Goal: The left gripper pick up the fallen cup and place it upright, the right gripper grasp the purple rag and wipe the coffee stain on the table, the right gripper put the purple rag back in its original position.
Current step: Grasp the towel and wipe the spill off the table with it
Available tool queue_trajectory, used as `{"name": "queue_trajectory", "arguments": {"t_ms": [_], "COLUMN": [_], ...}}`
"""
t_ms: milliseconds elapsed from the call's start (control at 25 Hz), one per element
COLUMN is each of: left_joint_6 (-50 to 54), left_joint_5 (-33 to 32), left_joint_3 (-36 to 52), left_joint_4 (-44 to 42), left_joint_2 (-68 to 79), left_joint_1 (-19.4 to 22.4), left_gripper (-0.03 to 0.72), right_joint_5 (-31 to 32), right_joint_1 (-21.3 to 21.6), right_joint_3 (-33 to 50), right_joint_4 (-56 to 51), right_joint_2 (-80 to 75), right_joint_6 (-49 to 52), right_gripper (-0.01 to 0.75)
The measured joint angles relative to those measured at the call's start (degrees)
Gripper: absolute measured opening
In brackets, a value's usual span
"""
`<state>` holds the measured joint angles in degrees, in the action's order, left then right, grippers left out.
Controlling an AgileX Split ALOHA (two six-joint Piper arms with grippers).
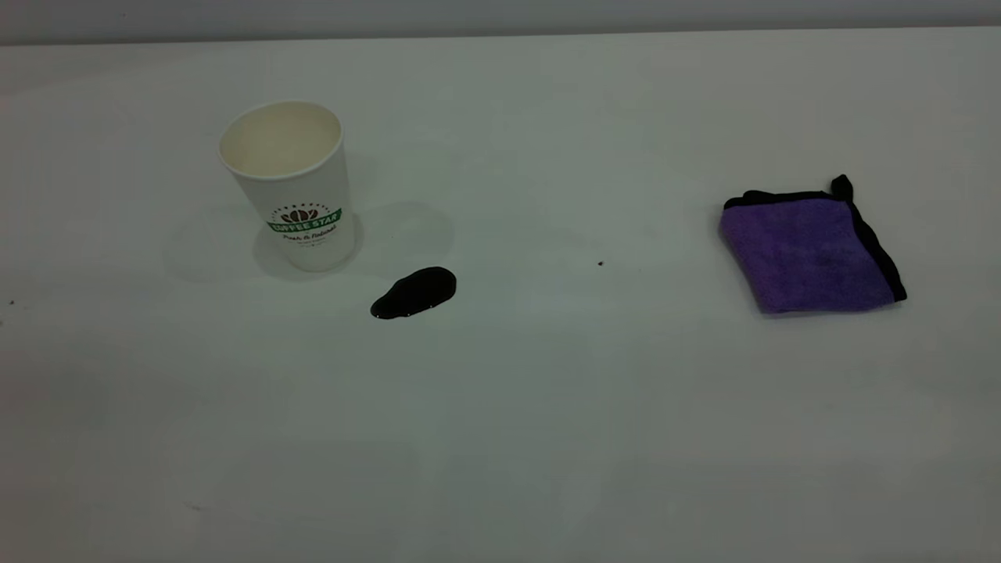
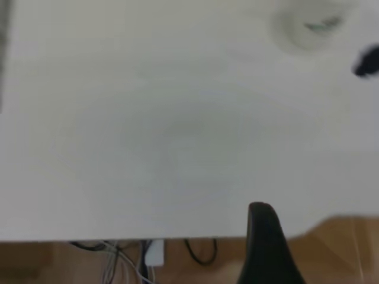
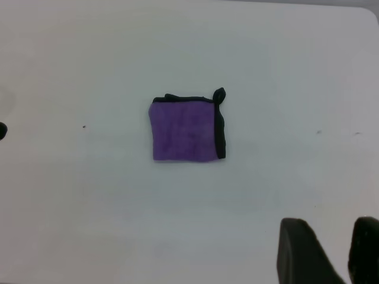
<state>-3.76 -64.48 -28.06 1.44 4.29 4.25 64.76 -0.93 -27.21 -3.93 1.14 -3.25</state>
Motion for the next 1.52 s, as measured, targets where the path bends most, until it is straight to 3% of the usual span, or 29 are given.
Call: {"name": "queue_trajectory", "arguments": {"t_ms": [120, 720, 880, 1200, 1320, 1520], "left_joint_6": [0.00, 0.00, 0.00, 0.00, 0.00, 0.00], "left_joint_5": [-0.05, -0.10, -0.10, -0.10, -0.10, -0.10], "left_joint_3": [0.00, 0.00, 0.00, 0.00, 0.00, 0.00], "left_joint_4": [0.00, 0.00, 0.00, 0.00, 0.00, 0.00], "left_joint_2": [-4.16, -5.52, -5.52, -5.52, -5.52, -5.52], "left_joint_1": [2.34, 2.21, 2.21, 2.21, 2.21, 2.21], "left_gripper": [0.503, 0.501, 0.501, 0.501, 0.501, 0.501], "right_joint_5": [0.00, -1.97, -6.84, -24.46, -28.97, -30.97], "right_joint_1": [0.00, -0.21, -0.21, -0.31, -0.31, -0.31], "right_joint_3": [0.00, -0.57, -1.25, -1.25, -1.52, -7.94], "right_joint_4": [0.00, -3.60, -7.40, -19.59, -26.80, -34.45], "right_joint_2": [0.00, 0.00, -5.77, -29.95, -41.62, -61.90], "right_joint_6": [0.00, 0.00, -2.46, -19.27, -28.53, -38.98], "right_gripper": [0.241, 0.247, 0.319, 0.596, 0.625, 0.614]}}
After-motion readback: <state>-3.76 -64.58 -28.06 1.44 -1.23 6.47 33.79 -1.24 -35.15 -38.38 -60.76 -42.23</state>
